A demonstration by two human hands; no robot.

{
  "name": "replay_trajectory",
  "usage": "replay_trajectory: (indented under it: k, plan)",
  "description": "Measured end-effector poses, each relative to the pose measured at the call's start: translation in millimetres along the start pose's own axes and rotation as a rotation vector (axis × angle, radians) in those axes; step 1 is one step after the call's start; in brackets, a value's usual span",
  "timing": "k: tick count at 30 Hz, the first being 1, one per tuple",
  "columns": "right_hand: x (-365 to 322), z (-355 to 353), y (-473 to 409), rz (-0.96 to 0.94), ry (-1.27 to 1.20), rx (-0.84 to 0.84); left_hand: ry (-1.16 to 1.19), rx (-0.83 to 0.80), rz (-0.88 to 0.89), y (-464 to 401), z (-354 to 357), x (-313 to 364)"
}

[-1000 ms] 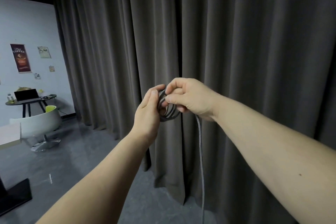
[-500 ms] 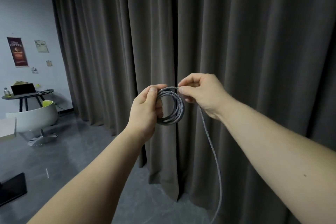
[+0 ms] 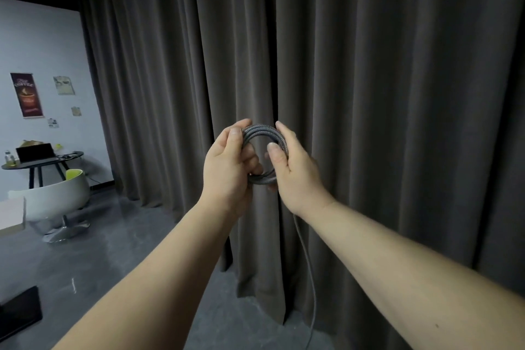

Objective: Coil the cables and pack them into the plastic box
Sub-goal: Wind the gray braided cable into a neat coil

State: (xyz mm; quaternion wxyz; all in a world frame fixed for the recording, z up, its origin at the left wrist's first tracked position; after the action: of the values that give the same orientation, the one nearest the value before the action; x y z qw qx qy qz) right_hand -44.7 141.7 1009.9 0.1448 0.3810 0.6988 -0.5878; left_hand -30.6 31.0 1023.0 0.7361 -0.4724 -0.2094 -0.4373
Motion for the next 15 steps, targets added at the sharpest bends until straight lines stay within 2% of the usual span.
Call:
replay_trajectory:
  k: [6, 10, 13, 15]
  plan:
    - [-2, 21, -16, -0.07, 0.018, 0.121, 0.01, -0.172, -0.021, -9, -26, 9]
    - [2, 27, -14, -0.044, 0.067, 0.067, 0.109, -0.302, -0.125, -2, -38, 11]
    - [-2, 29, -13, -0.027, 0.091, 0.023, 0.052, -0.215, -0.076, -7, -40, 8]
    - [-3, 31, -14, -0.011, 0.007, -0.053, -0.023, -0.138, -0.004, -16, -42, 8]
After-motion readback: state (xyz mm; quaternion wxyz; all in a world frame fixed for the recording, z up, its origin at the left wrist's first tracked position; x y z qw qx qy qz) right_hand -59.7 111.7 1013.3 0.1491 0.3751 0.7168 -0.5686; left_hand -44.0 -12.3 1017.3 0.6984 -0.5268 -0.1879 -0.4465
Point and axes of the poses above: each hand's wrist, its own y-axis away from the middle knuckle, its own z-axis out of the palm, x = y × z, the point moved 2 cm from there along -y, towards the middle knuckle
